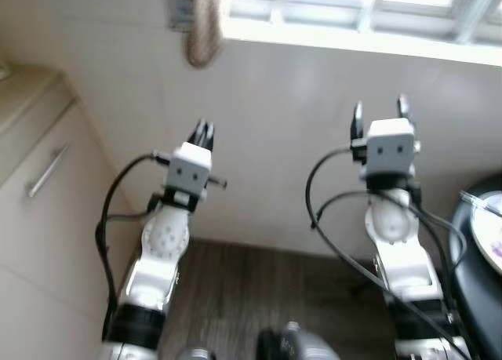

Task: Kitchen organization

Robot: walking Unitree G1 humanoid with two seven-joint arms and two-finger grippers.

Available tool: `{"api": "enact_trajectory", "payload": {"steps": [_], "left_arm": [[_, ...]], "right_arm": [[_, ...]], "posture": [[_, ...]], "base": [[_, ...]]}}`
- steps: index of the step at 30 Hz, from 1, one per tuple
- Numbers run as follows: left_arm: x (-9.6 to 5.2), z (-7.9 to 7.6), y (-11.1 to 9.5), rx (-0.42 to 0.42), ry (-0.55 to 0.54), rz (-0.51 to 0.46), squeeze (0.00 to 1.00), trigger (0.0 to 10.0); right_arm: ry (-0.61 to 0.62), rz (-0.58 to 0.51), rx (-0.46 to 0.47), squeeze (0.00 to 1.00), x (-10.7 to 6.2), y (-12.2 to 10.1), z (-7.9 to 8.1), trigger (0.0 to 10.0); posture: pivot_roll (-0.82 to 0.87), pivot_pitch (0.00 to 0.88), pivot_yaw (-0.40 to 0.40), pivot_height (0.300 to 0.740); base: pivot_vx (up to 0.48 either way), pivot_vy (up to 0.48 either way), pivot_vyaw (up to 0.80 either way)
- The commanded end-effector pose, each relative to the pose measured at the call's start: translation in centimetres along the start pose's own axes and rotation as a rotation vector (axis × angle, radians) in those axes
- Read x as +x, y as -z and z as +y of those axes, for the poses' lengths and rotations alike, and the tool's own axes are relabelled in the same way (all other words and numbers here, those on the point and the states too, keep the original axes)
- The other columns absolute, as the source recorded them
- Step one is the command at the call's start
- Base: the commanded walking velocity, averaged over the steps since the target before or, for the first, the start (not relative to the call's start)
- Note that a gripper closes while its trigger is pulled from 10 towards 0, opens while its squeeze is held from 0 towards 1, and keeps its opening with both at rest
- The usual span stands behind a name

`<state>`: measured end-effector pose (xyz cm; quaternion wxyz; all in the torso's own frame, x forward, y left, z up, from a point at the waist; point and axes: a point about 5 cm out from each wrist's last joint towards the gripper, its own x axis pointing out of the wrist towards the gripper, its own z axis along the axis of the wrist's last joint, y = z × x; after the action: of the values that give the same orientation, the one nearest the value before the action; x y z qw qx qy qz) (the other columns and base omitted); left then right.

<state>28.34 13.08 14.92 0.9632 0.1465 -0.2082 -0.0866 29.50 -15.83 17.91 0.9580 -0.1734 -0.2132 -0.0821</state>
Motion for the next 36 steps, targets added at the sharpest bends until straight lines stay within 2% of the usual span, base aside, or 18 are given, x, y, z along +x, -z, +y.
{"api": "enact_trajectory", "payload": {"steps": [1,3,9,15,19,28,29,32,36], "left_arm": [[0.1,-0.6,-0.3,-0.009,0.016,-0.007,0.0,10.0],[0.1,-0.6,-0.3,-0.01,0.016,-0.011,0.0,10.0],[0.2,-0.7,-0.2,-0.011,0.017,0.0,0.0,10.0],[0.2,-0.8,-0.2,-0.014,0.014,0.0,0.0,10.0],[0.2,-0.6,-0.4,-0.024,0.006,-0.017,0.0,10.0],[0.2,-0.7,-0.2,-0.018,0.012,-0.007,0.0,10.0],[0.2,-0.7,-0.1,-0.017,0.014,-0.004,0.0,10.0],[0.2,-0.7,-0.1,-0.015,0.016,0.001,0.0,10.0],[0.2,-0.7,0.0,-0.014,0.018,0.004,0.0,10.0]], "right_arm": [[0.017,-0.002,-0.026,0.0,0.1,0.1,-0.6,10.0],[0.018,0.0,-0.028,0.0,0.1,0.2,-0.6,10.0],[0.009,0.025,-0.054,0.0,0.1,0.6,-0.6,10.0],[0.007,0.034,-0.061,0.0,0.1,0.8,-0.5,10.0],[-0.005,0.05,-0.071,0.0,0.2,1.0,-0.4,10.0],[-0.122,0.123,-0.101,0.0,0.1,2.4,0.4,10.0],[-0.126,0.184,-0.157,0.0,0.2,3.3,-0.1,10.0],[-0.111,0.284,-0.239,0.0,0.1,5.0,-0.9,10.0],[-0.142,0.314,-0.277,0.0,0.0,5.6,-1.2,10.0]], "posture": [[0.15,0.0,-0.021,0.74],[0.15,0.0,-0.021,0.74],[0.15,0.0,-0.024,0.74],[0.15,0.0,-0.025,0.74],[0.15,0.0,-0.026,0.74],[0.15,0.0,-0.027,0.74],[0.15,0.0,-0.027,0.74],[0.15,0.0,-0.027,0.74],[0.15,0.0,-0.027,0.74]], "base": [[0.0,-0.48,-0.8],[0.0,-0.3,-0.8],[0.0,0.0,0.0],[0.0,-0.445,0.0],[0.0,0.0,0.0],[0.0,0.0,0.0],[0.0,0.0,0.0],[0.0,0.0,0.0],[0.0,0.0,0.0]]}}
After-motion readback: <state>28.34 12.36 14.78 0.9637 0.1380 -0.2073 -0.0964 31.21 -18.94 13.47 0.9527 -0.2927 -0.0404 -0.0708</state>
